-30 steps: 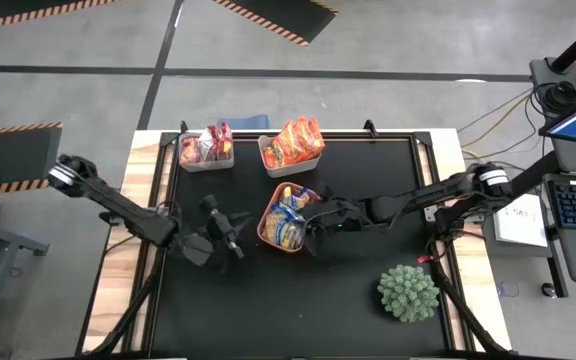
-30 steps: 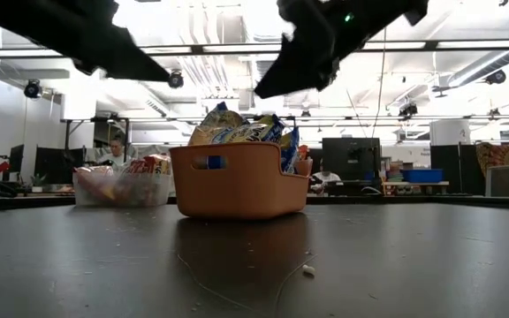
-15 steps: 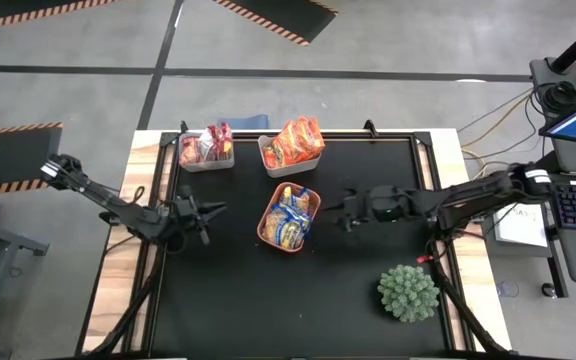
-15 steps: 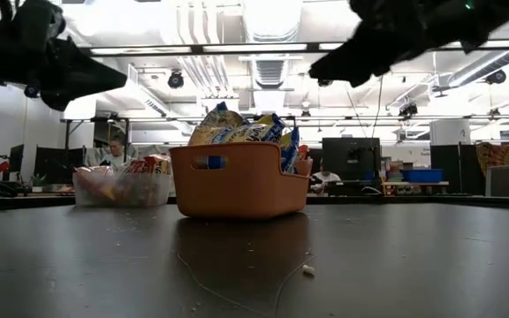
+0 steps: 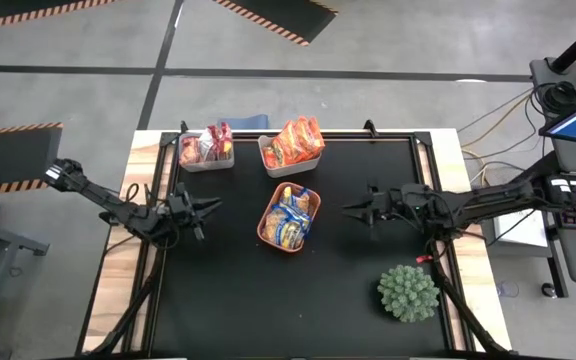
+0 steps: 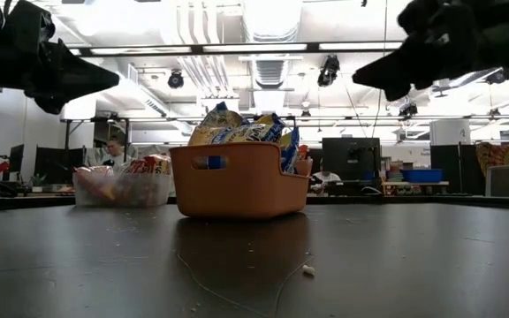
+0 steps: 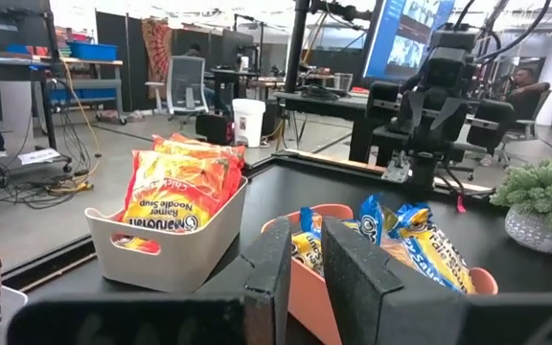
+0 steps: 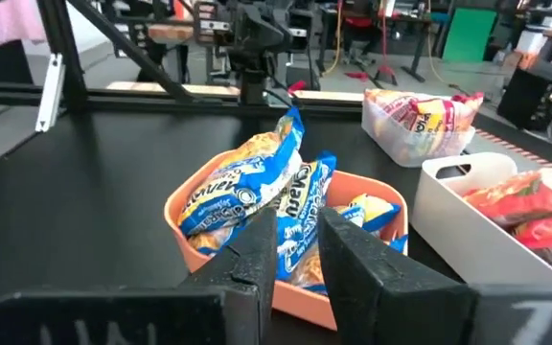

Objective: Sort Maruchan noodles
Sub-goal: Return to Home Position

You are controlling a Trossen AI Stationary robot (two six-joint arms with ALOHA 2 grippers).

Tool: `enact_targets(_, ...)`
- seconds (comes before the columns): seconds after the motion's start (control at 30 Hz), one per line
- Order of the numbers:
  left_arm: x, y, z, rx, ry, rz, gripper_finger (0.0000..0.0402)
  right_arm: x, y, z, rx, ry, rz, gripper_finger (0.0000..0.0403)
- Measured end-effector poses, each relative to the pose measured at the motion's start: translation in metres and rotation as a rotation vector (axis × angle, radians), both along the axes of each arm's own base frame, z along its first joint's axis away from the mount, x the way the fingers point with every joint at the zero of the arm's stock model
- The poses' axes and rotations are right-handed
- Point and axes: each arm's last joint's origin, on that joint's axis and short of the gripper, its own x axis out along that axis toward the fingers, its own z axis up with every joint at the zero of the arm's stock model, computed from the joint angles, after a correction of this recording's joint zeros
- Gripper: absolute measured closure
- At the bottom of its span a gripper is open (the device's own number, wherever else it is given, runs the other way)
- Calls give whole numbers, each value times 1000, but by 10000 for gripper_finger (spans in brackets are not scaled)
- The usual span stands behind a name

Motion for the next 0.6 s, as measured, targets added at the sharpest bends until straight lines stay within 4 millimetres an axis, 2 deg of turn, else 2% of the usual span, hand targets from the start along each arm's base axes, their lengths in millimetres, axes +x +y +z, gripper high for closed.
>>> enact_targets(0.6,0,0,-1,3,13,21,357,-67,2,-20,-52,-241,48,339)
